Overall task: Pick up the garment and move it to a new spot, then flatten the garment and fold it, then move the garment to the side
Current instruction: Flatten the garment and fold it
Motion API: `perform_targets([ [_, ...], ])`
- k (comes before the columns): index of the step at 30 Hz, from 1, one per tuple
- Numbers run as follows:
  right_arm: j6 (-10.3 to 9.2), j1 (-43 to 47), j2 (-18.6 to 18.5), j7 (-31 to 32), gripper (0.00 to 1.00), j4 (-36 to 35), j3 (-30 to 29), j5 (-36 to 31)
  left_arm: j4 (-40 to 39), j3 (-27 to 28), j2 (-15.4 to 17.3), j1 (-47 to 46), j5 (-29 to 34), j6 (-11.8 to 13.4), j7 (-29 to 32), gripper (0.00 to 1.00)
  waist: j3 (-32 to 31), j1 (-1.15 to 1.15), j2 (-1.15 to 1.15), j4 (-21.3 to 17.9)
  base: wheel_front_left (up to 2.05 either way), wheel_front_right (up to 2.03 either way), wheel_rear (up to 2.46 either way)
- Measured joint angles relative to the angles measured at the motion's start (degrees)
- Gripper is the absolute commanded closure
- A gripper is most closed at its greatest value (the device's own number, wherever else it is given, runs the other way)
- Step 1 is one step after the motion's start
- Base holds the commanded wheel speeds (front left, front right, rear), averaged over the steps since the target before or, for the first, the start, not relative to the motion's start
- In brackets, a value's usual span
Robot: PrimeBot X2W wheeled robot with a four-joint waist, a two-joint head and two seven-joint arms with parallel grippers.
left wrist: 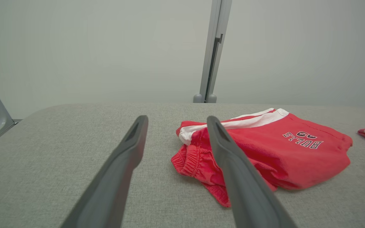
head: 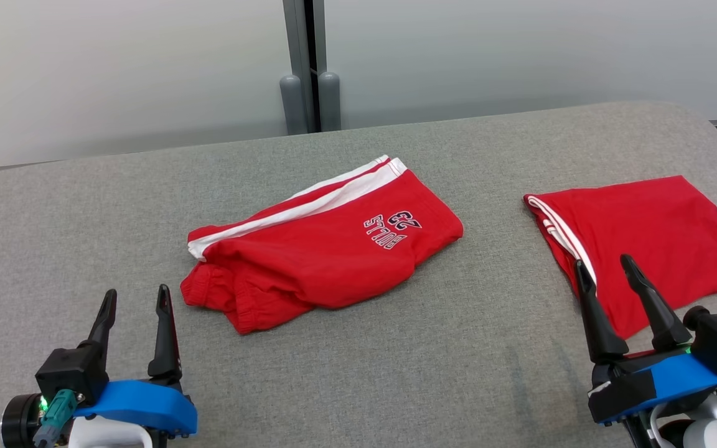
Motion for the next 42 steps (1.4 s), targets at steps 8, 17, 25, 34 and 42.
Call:
perform_targets([
  [8, 0.00, 0.47, 0.08, 0.86, 0.00, -1.15, -0.80, -0.01, -0.58, -0.04, 0.24, 0.28, -0.20, 0.26, 0.27, 0.00, 0.38, 0.00, 0.01, 0.12, 0.00, 0.00, 0.00],
  [17, 0.00, -5.48, -1.54, 3.18, 0.00, 4.28, 0.20, 1.27, -2.52, -0.41, -0.09, -3.72, 0.75, -0.02, -1.69, 0.00, 3.92, 0.01, 0.01, 2.47, 0.00, 0.00, 0.00],
  [25, 0.00, -19.03, -3.64, 2.96, 0.00, 19.58, 3.28, 3.05, -2.48, -1.80, -2.40, -10.35, 2.11, -1.59, -4.22, 0.00, 9.30, 0.01, 0.02, 8.08, 0.00, 0.00, 0.00],
  [34, 0.00, -32.57, -5.04, 5.94, 0.00, 40.70, 5.90, 3.65, 0.53, -2.86, -5.81, -14.03, 2.89, -3.59, -5.65, 0.00, 14.23, 0.02, 0.02, 14.25, 0.00, 0.00, 0.00],
  [42, -0.13, -38.94, -4.77, 11.32, 1.00, 47.51, 10.43, 7.31, 2.40, -2.09, -6.91, -14.50, 3.45, -4.74, -5.82, 0.00, 15.02, 0.00, 0.01, 15.00, 0.00, 0.00, 0.00],
])
